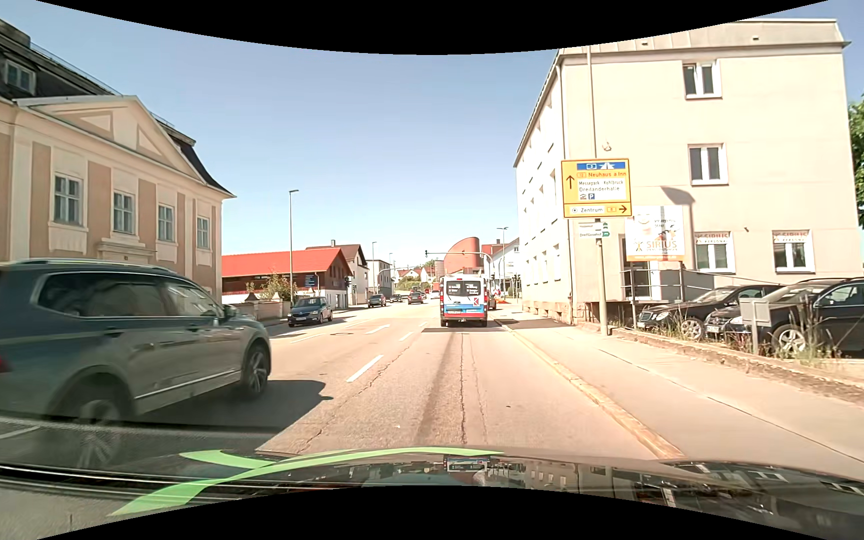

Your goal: Follow the waypoints while adhering to traffic rules and regulations

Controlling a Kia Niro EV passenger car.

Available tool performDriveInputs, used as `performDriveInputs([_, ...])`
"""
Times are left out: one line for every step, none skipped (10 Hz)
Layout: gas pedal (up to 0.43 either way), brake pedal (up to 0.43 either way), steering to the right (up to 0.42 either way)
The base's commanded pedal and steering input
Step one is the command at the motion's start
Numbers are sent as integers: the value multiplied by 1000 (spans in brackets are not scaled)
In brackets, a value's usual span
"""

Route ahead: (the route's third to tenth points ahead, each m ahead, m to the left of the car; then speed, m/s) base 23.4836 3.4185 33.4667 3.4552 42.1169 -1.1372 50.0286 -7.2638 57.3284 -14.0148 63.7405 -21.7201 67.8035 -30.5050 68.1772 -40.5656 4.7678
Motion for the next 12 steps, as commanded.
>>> performDriveInputs([59,0,4])
performDriveInputs([169,0,5])
performDriveInputs([260,0,5])
performDriveInputs([280,0,5])
performDriveInputs([280,0,5])
performDriveInputs([280,0,5])
performDriveInputs([197,0,5])
performDriveInputs([169,0,5])
performDriveInputs([169,0,5])
performDriveInputs([169,0,5])
performDriveInputs([177,0,4])
performDriveInputs([228,0,2])
